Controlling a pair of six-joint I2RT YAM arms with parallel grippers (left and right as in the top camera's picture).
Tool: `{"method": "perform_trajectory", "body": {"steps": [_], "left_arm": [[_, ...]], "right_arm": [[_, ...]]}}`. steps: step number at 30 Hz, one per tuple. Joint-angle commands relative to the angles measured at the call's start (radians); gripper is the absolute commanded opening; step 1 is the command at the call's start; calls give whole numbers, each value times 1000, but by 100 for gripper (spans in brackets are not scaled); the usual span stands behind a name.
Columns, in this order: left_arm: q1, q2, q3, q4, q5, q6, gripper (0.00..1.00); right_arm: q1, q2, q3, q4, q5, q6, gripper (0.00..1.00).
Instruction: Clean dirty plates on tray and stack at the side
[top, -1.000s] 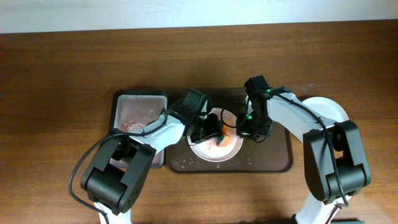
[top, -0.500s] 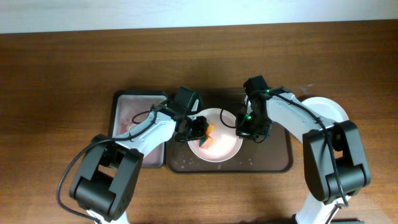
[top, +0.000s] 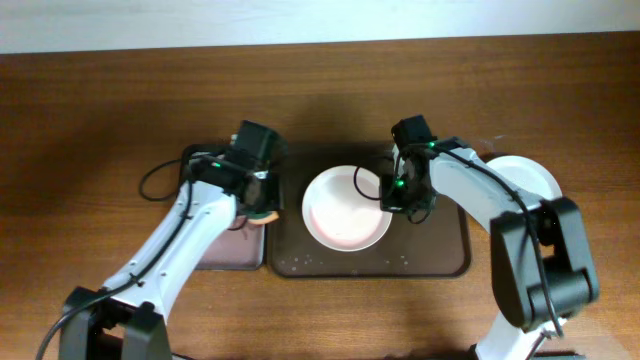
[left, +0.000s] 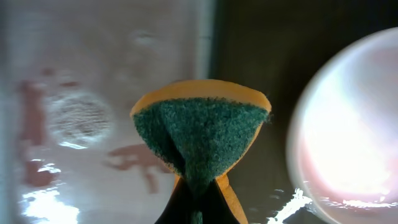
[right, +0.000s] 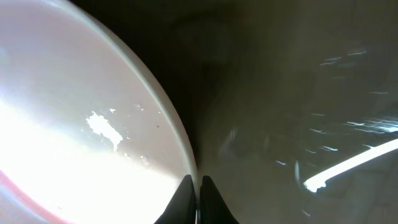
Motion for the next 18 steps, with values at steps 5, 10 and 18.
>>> {"method": "perform_trajectory", "body": {"steps": [5, 10, 18], "left_arm": [[168, -19, -85, 65, -35, 140, 0], [171, -19, -142, 124, -9, 220, 0], [171, -19, -142, 128, 2, 219, 0]], "right_arm": [[5, -305, 33, -33, 410, -72, 4], [19, -391, 33, -47, 478, -97, 4], [116, -390, 33, -53, 629, -90, 4]]}}
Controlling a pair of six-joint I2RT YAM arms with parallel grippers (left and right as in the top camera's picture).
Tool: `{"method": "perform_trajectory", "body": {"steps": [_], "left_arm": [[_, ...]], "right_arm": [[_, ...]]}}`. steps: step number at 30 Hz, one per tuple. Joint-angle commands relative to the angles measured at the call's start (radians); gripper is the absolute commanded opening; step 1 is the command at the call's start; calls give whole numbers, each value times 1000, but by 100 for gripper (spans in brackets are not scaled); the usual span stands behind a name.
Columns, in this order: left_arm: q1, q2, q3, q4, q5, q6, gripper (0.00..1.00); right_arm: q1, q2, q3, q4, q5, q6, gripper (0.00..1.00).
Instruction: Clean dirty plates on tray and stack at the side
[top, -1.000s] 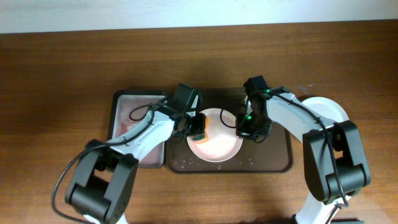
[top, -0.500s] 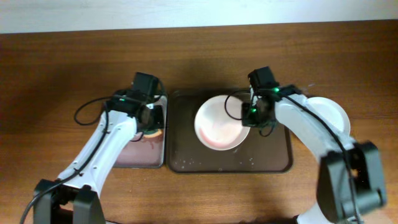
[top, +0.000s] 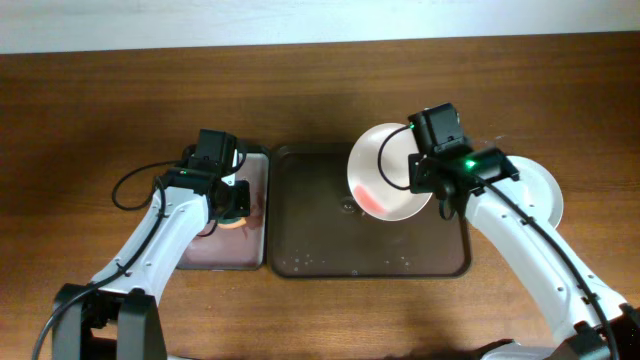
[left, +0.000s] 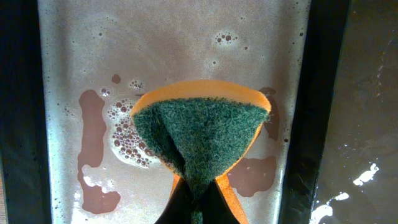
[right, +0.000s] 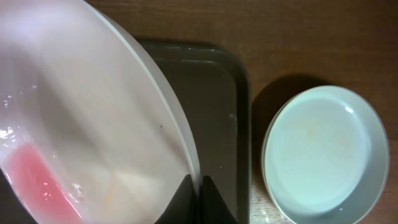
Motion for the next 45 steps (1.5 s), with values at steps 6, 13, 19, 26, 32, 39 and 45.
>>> {"method": "perform_trajectory", "body": {"steps": [6, 13, 19, 26, 32, 39, 45], "left_arm": [[2, -19, -8, 2, 14, 18, 0], [-5, -43, -8, 108, 361, 18, 0], [-149, -43, -8, 262, 480, -175, 0], [-342, 57, -8, 393, 385, -441, 0], [-443, 165, -8, 484, 317, -621, 0], [-468, 264, -8, 530, 290, -637, 0], [-443, 212, -8, 499, 117, -495, 0]], "right_arm": [[-11, 2, 18, 8, -238, 164, 4], [-74, 185, -5, -40, -370, 208, 4], [-74, 322, -29, -5, -380, 207, 4], [-74, 366, -32, -10, -384, 207, 4], [-74, 366, -32, -11, -388, 207, 4], [-74, 366, -32, -13, -389, 207, 4], [-74, 366, -32, -18, -391, 206, 4]]}}
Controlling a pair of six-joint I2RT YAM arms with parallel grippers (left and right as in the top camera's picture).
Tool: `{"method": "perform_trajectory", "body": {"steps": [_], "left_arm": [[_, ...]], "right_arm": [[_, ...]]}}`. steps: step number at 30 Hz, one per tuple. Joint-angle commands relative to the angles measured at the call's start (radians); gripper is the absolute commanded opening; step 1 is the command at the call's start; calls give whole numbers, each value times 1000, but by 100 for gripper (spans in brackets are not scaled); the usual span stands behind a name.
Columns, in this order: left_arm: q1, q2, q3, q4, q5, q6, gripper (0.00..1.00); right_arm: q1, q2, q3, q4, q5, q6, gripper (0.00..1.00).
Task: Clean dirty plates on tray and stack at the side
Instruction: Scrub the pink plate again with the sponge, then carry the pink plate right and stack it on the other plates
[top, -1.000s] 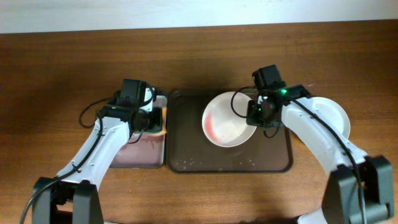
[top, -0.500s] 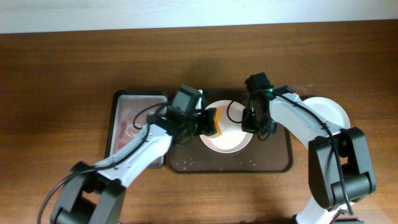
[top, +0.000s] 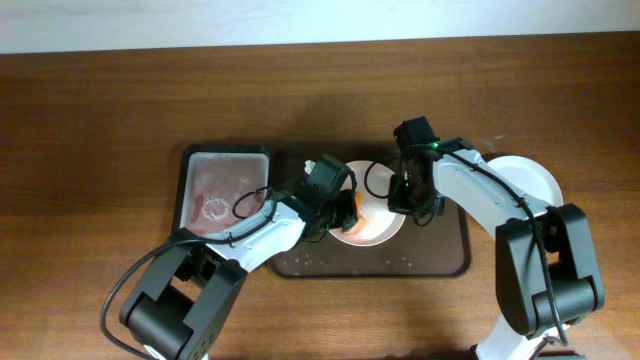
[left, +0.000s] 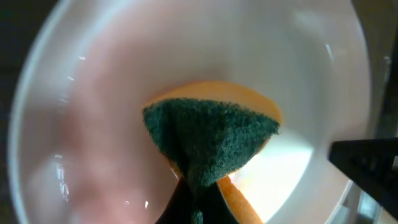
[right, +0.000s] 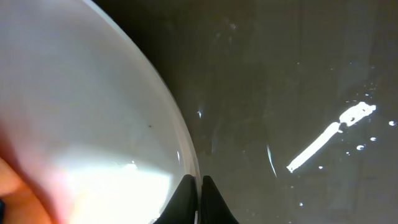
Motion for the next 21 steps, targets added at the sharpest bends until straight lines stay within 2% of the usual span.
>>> {"method": "perform_trajectory", "body": {"steps": [1, 4, 7, 12, 14, 16, 21], "left_arm": [[31, -77, 1, -11, -135, 126, 0], [56, -209, 1, -61, -136, 152, 0], [97, -304, 0, -175, -139, 242, 0], [257, -329, -2, -457, -271, 354, 0], [339, -328, -4, -501, -267, 465, 0], [408, -323, -8, -519, -267, 576, 0], [459, -299, -24, -472, -253, 642, 0]], "right_arm": [[-1, 11, -10, -9, 5, 8, 4], [-1, 11, -10, -8, 5, 5, 4], [-2, 8, -8, -5, 6, -29, 4], [-1, -61, 28, -10, 18, -77, 4], [-1, -130, 35, -9, 62, -98, 4], [12, -217, 35, -12, 181, -101, 4], [126, -356, 35, -11, 523, -154, 4]]}}
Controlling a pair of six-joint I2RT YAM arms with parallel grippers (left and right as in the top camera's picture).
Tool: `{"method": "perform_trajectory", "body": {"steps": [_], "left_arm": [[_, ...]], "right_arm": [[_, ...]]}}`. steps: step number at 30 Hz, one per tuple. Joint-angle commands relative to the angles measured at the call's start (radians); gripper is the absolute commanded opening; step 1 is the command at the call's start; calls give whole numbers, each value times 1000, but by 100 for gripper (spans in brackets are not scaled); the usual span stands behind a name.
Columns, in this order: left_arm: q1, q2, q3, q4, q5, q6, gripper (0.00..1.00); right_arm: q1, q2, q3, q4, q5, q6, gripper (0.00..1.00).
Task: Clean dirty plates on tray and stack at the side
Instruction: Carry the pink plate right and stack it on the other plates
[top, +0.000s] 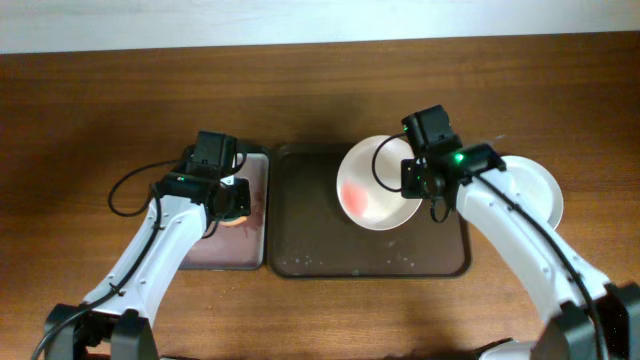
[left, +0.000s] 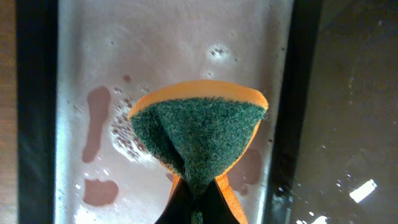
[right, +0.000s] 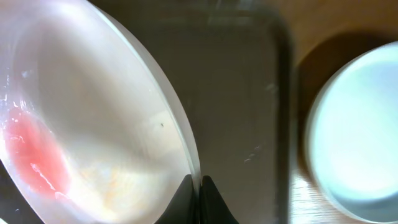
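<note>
My right gripper (top: 413, 180) is shut on the rim of a white plate (top: 375, 182) and holds it tilted above the dark tray (top: 370, 258). A pool of pink liquid (right: 34, 155) lies at the plate's low side. In the right wrist view the gripper (right: 199, 180) pinches the rim. My left gripper (left: 198, 199) is shut on a folded sponge (left: 198, 127), green face out with an orange back. It hangs over the small wash tray (left: 87, 74), which holds soapy pinkish water. A clean white plate (top: 535, 190) sits on the table right of the dark tray.
The small wash tray (top: 250, 250) lies left of the dark tray, edges nearly touching. Water drops and streaks lie on the dark tray's floor (top: 330, 262). A cable (top: 130, 185) loops off the left arm.
My left gripper has moved with the sponge from inside the plate to over the wash tray. My right gripper has raised and tilted the plate, and pink liquid has pooled at its low side.
At first the plate lay on the dark tray, my right gripper on its rim, the sponge beside it. Then the plate was held tilted, the sponge over the wash tray. Then the sponge was in the plate on the tray. Now they are apart again.
</note>
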Motion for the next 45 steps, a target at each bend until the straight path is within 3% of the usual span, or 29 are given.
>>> {"method": "perform_trajectory", "body": {"steps": [1, 8, 13, 14, 15, 17, 18, 25, 26, 27, 28, 32, 33, 37, 41, 43, 44, 45], "left_arm": [[11, 34, -15, 37, 10, 106, 0], [11, 214, -15, 119, 20, 123, 0], [11, 232, -15, 143, 19, 146, 0], [11, 232, -15, 143, 18, 146, 17], [11, 232, -15, 146, 15, 146, 46], [11, 232, -15, 159, 15, 145, 58], [11, 232, -15, 174, 15, 145, 59], [11, 293, -15, 267, 19, 145, 54], [11, 298, -15, 280, 19, 145, 37], [11, 298, -14, 294, 19, 144, 8], [11, 296, -10, 303, 19, 145, 0], [13, 281, 40, 273, -46, 145, 0], [13, 277, 53, 249, -45, 145, 46], [13, 277, 58, 97, 33, 145, 55], [13, 277, 58, -2, 46, 145, 52], [13, 277, 58, -16, 46, 145, 40], [13, 277, 58, -16, 45, 145, 27], [13, 277, 58, -16, 42, 145, 4]], "right_arm": [[83, -68, 20, 0, 291, -36, 4], [259, -76, 20, 2, 666, -36, 4], [314, -76, 20, 4, 764, -36, 4], [314, -76, 20, 4, 764, -35, 4], [314, -76, 20, 4, 765, -36, 4], [314, -76, 20, 5, 765, -35, 4], [314, -76, 20, 7, 765, -36, 4], [314, -76, 20, 16, 764, -35, 4], [313, -76, 20, 15, 764, -36, 4], [314, -76, 20, 15, 764, -35, 4], [314, -76, 20, 16, 763, -35, 4], [313, -76, 20, 15, 750, -35, 4], [313, -76, 20, 15, 749, -35, 4], [313, -76, 20, 12, 749, -35, 4], [313, -76, 20, 11, 749, -35, 4], [313, -76, 20, 11, 749, -35, 4], [314, -76, 20, 11, 749, -35, 4], [313, -76, 20, 11, 749, -35, 4]]}}
